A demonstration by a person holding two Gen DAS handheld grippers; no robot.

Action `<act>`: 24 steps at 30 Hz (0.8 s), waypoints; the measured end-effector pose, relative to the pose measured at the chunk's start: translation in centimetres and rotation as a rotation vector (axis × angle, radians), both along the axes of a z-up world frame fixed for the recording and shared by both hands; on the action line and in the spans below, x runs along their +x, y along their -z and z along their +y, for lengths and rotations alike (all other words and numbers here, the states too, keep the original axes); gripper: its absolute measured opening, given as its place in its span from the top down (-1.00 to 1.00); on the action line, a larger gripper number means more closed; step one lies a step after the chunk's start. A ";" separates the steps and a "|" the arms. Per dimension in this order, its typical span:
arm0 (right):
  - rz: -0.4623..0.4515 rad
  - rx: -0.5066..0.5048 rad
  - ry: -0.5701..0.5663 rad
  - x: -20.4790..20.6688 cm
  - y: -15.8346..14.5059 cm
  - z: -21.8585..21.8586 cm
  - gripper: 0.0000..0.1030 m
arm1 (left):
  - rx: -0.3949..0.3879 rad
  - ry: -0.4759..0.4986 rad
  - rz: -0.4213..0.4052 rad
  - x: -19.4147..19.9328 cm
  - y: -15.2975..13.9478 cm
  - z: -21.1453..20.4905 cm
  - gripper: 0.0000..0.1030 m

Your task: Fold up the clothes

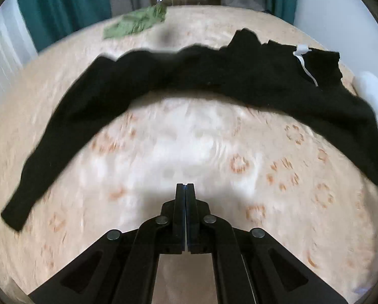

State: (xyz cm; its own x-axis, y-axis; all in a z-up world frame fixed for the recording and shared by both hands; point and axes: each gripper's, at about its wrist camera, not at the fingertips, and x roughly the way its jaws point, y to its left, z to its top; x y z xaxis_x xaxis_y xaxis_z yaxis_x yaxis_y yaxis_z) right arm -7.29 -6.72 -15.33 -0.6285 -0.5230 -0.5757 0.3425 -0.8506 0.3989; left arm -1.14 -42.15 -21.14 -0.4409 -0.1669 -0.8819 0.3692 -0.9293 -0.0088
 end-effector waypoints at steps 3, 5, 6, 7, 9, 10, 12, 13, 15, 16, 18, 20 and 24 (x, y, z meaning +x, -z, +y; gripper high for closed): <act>-0.020 0.036 0.013 -1.8 0.2 -0.2 -0.81 | 0.075 -0.018 0.015 1.4 -2.6 0.7 0.56; -0.020 0.065 0.025 -3.2 0.2 -0.4 -0.81 | 0.085 -0.007 0.065 2.6 -4.5 1.7 0.02; -0.020 0.092 0.030 -4.0 0.2 -0.7 -0.81 | 0.087 -0.001 0.092 3.2 -5.4 2.3 -0.30; -0.021 0.149 0.032 -5.2 0.5 -1.2 -0.81 | 0.088 0.005 0.118 3.9 -6.2 2.8 -0.50; -0.024 0.267 0.037 -7.5 1.2 -2.4 -0.80 | 0.075 0.018 0.161 5.2 -7.9 3.8 -0.60; -0.032 0.334 0.042 -8.7 1.9 -3.2 -0.80 | 0.052 0.025 0.172 5.9 -8.6 4.3 -0.61; -0.053 0.434 0.047 -11.1 3.7 -4.4 -0.77 | 0.005 0.039 0.191 7.1 -9.7 4.9 -0.62; -0.064 0.465 0.045 -12.0 4.6 -4.8 -0.68 | -0.019 0.042 0.196 7.5 -10.0 5.0 -0.63; -0.085 0.519 0.041 -13.7 6.2 -5.6 -0.34 | -0.069 0.046 0.207 8.2 -10.0 5.0 -0.63; -0.092 0.516 0.038 -14.0 6.4 -5.5 -0.07 | -0.082 0.047 0.210 8.3 -9.6 4.9 -0.63; -0.100 0.505 0.032 -14.3 6.6 -5.3 0.57 | -0.063 0.043 0.200 8.6 -8.7 4.5 -0.63; -0.074 0.472 0.015 -13.3 5.4 -5.0 0.77 | -0.006 0.048 0.178 8.6 -7.4 4.2 -0.63; 0.043 0.483 -0.073 -7.5 2.3 -5.5 0.79 | 0.039 0.070 0.139 8.6 -5.9 4.3 -0.63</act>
